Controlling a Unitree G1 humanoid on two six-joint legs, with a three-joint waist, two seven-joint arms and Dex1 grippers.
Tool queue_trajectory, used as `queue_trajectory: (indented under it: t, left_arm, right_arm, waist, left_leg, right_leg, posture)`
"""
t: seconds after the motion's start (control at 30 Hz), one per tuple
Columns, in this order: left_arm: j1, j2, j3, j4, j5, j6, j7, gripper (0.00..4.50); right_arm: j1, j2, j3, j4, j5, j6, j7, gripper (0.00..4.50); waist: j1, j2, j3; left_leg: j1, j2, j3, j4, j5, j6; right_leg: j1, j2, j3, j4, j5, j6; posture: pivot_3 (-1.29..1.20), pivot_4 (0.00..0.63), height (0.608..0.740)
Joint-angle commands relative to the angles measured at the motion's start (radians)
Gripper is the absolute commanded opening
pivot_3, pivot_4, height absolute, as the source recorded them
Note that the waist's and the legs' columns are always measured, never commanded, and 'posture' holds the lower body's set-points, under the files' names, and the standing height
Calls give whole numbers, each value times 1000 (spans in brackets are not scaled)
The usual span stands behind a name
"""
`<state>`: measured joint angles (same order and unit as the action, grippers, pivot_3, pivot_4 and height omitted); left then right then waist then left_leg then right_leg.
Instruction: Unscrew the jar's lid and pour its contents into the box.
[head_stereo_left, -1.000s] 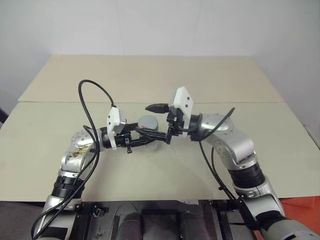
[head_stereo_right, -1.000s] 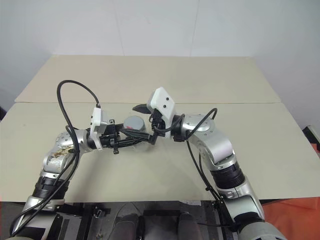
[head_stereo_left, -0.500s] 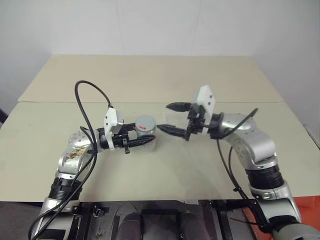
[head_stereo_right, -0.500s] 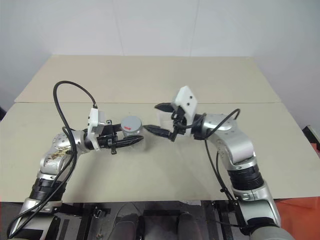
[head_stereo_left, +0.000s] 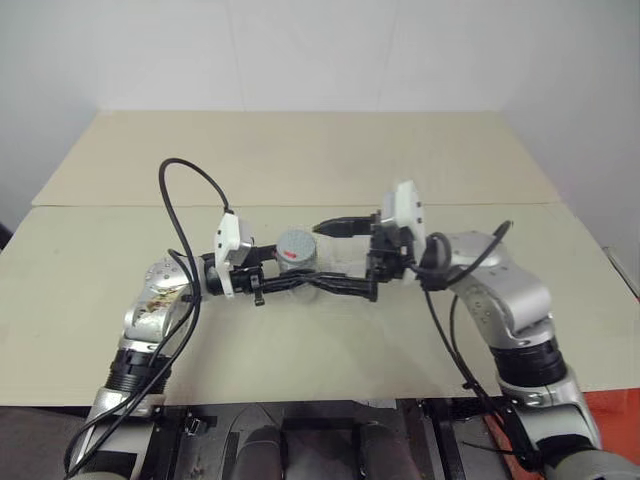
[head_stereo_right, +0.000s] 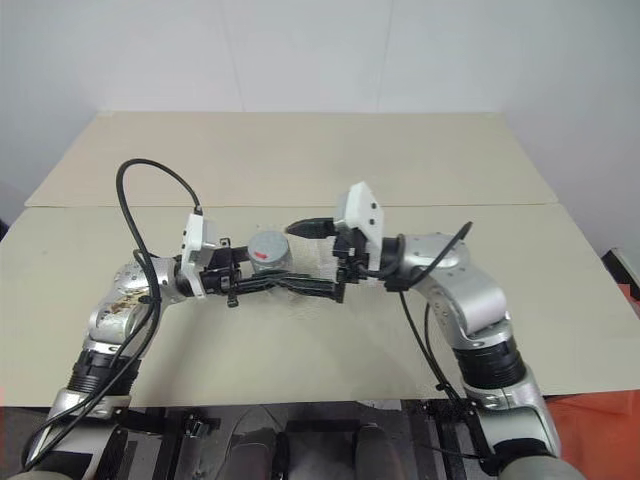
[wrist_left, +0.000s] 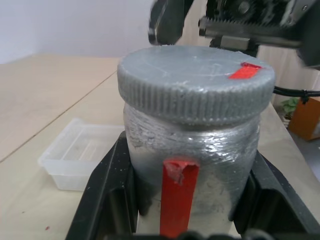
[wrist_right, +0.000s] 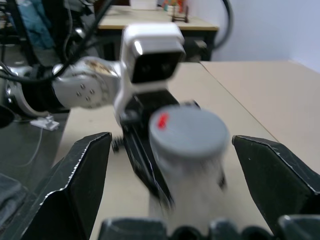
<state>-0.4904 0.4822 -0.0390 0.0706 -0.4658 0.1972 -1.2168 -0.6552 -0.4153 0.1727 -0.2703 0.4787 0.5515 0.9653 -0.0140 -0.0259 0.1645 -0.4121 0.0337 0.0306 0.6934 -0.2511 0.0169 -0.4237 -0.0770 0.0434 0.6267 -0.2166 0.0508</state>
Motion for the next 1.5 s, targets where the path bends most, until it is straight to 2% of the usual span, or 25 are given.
queue_trajectory:
  t: [0.03,0.3,0.53,1.03,1.5]
  left_arm:
    - [-32,-4,-5,1,6,-28,-16,1946]
    - [-42,-4,-8,7,2,-33,-27,1946]
    - [-33,10,-2,-9,-4,-27,-30,1946]
    - [-15,41,9,-33,-23,-21,-38,1946]
    - [-34,53,21,-5,-11,-28,-53,1946]
  right_arm:
    - [-42,29,18,5,-25,-22,-34,4483]
    - [-89,89,50,74,-85,-38,-78,4483]
    - [-98,102,20,143,-108,-62,-98,4483]
    - [-59,-20,-61,178,-90,-93,-88,4483]
    - [35,-113,-129,100,-30,-96,-45,4483]
  waist:
    - [2,0,0]
    - [1,0,0]
    - [1,0,0]
    - [1,0,0]
    - [-1,0,0]
  left_leg:
    - [0,0,0,0,0,0]
    - [0,0,0,0,0,0]
    - [0,0,0,0,0,0]
    - [0,0,0,0,0,0]
    - [-1,0,0,0,0,0]
  right_leg:
    - [0,0,0,0,0,0]
    - [0,0,0,1,0,0]
    - [0,0,0,1,0,0]
    - [0,0,0,1,0,0]
    - [0,0,0,0,0,0]
  posture:
    - [0,150,740]
    - [0,150,740]
    - [0,150,740]
    - [0,150,740]
    - [0,150,740]
